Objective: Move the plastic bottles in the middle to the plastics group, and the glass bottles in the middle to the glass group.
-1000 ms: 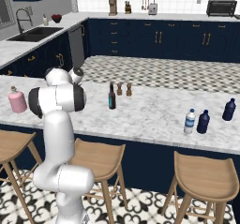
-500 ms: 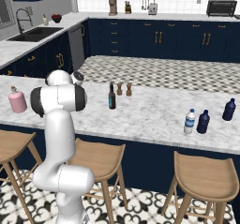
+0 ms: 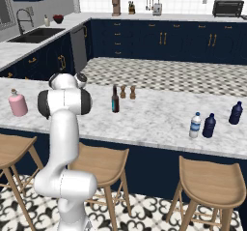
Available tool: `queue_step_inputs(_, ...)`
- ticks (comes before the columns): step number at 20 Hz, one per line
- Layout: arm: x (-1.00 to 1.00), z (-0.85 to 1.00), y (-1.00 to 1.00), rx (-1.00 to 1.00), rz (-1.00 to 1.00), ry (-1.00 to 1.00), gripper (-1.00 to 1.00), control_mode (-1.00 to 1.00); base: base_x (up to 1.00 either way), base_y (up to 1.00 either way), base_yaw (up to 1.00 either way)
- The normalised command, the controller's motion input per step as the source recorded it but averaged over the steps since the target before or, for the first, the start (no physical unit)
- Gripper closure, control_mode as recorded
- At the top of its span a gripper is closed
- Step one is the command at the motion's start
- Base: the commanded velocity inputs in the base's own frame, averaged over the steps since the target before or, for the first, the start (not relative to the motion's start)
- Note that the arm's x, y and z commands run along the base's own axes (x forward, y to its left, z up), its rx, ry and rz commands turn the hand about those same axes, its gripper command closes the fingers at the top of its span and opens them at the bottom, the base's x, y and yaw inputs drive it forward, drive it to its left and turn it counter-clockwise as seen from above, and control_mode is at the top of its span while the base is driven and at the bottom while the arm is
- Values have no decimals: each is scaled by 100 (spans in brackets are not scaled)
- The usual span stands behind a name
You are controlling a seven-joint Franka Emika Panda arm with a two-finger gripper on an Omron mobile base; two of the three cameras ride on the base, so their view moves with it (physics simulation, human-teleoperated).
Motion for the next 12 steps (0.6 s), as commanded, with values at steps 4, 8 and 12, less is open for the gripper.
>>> queue_step_inputs(4, 29, 0, 21, 0, 7, 1, 100, -100, 0, 0, 0)
queue_step_inputs(8, 1, -16, 31, 0, 10, 0, 100, -100, 0, 0, 0)
queue_step_inputs(12, -1, -38, 14, -1, 7, -3, 100, -100, 0, 0, 0)
